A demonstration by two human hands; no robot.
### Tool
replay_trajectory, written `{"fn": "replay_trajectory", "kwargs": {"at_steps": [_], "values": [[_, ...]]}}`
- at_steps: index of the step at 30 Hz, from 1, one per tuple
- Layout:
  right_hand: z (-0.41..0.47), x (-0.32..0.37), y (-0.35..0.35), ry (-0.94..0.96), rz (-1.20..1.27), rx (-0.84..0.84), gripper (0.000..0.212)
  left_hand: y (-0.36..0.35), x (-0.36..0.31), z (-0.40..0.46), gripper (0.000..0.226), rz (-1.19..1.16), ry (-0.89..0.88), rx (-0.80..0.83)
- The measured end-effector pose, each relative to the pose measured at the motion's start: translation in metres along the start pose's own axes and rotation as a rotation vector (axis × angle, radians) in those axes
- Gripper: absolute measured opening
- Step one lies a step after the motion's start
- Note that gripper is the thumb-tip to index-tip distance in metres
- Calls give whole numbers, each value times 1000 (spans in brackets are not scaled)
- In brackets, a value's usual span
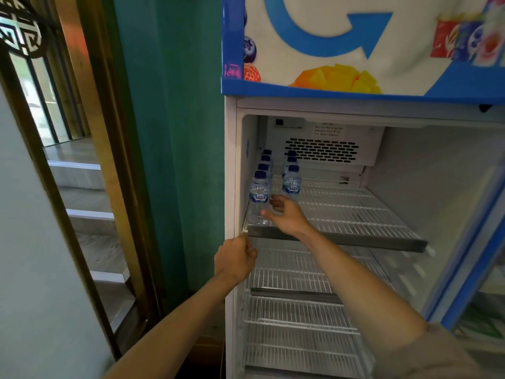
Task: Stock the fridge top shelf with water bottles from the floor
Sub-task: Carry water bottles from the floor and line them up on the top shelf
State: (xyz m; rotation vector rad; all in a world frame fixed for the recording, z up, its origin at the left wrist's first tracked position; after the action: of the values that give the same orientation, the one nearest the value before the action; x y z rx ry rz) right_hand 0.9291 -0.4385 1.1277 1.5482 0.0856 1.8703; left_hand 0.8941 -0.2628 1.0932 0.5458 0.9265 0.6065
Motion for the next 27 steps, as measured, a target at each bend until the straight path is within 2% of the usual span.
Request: {"fn": "replay_trajectory", "kwargs": {"at_steps": [4, 9, 14, 17, 25, 27], "values": [[-18, 4, 21, 29, -29, -38, 68, 12, -18, -1, 13, -29, -29, -9], [-51, 5, 49, 58, -67, -90, 63, 25, -45, -8, 27, -91, -93, 12], [-103, -5, 74, 32, -64, -112, 54, 38, -59, -41, 32, -54, -96, 36], [-146, -13, 91, 8, -67, -137, 54, 42, -67, -77, 38, -54, -102, 64], [-313, -42, 125, -62, -106, -251, 52, 60, -86, -220, 29, -69, -9, 157], [-361, -50, 127, -72, -132, -263, 51, 67, -89, -263, 31, -69, -33, 174]]}}
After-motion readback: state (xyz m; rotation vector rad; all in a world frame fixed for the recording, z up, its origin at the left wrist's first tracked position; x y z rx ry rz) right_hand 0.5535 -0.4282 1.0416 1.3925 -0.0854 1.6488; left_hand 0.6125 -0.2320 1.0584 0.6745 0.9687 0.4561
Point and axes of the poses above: each hand's wrist, its own z-axis towards the middle knuckle, its own y-axis out of the back of the hand, x = y × z, the point moved 8 cm from there along z, towards the middle knuckle, and after that the axes turned 11 degrees about -x, right-handed, at the moved point
